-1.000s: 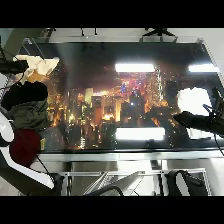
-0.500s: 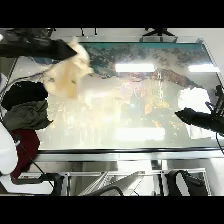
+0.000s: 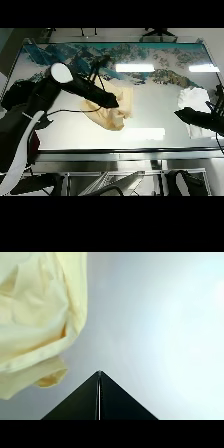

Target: Fold the shirts.

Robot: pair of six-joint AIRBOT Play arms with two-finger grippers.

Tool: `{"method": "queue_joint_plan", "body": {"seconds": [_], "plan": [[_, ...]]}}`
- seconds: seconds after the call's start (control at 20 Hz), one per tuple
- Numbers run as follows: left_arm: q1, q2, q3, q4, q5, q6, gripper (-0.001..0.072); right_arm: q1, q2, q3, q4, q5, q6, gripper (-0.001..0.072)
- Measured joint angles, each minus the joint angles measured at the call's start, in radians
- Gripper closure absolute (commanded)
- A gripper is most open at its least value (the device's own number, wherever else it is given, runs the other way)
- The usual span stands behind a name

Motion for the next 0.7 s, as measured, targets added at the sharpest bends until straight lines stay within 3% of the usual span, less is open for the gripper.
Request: {"method": "queue_joint_plan", "body": {"seconds": [0.05, 0.15, 0.2, 0.45, 0.7], "plan": [[-0.012, -0.007, -0.03, 0.001, 0.009, 0.0, 0.003, 0.0, 0.0, 0.0, 0.004, 0.0, 0.0, 0.0683], [-0.011, -0.017, -0.061, 0.004, 0.013, 0.0, 0.0013, 0.0, 0.0, 0.0, 0.012, 0.009, 0.0, 0.0295], [0.002, -0.019, -0.065, 0.004, 0.006, 0.001, 0.0013, 0.0, 0.0, 0.0, 0.014, 0.014, 0.0, 0.0258], [0.197, 0.013, -0.09, 0.024, -0.108, 0.008, 0.0059, 0.004, -0.026, 0.0, 0.022, 0.032, -0.01, 0.0257], [0.407, 0.107, -0.398, 0.04, -0.066, 0.027, 0.0059, 0.077, -0.188, 0.002, 0.056, -0.005, -0.111, 0.0257]]}}
